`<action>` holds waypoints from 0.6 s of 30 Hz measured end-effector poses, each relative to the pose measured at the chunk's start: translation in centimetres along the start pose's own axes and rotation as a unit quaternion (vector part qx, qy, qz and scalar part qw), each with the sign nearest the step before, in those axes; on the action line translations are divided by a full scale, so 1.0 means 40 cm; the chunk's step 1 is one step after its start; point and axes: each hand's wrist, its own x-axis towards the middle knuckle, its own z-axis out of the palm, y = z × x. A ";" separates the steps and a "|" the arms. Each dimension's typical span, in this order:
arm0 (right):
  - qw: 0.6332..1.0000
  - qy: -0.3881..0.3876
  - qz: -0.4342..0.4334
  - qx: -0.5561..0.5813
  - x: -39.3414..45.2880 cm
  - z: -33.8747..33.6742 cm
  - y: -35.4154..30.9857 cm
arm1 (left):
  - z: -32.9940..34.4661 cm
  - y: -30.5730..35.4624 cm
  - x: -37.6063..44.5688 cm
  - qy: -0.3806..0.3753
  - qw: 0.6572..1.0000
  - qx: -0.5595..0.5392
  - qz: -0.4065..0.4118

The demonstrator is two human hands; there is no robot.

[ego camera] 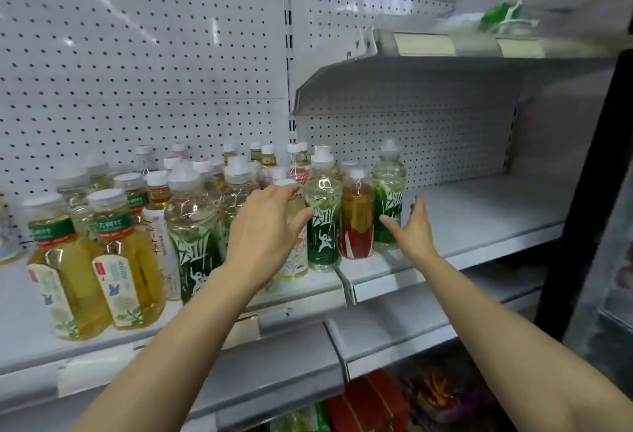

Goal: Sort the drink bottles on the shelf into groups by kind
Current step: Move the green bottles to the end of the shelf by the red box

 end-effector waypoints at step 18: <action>0.984 0.009 -0.076 0.163 -0.036 -0.062 -0.010 | 0.182 0.075 0.221 -0.129 0.966 0.196 -0.105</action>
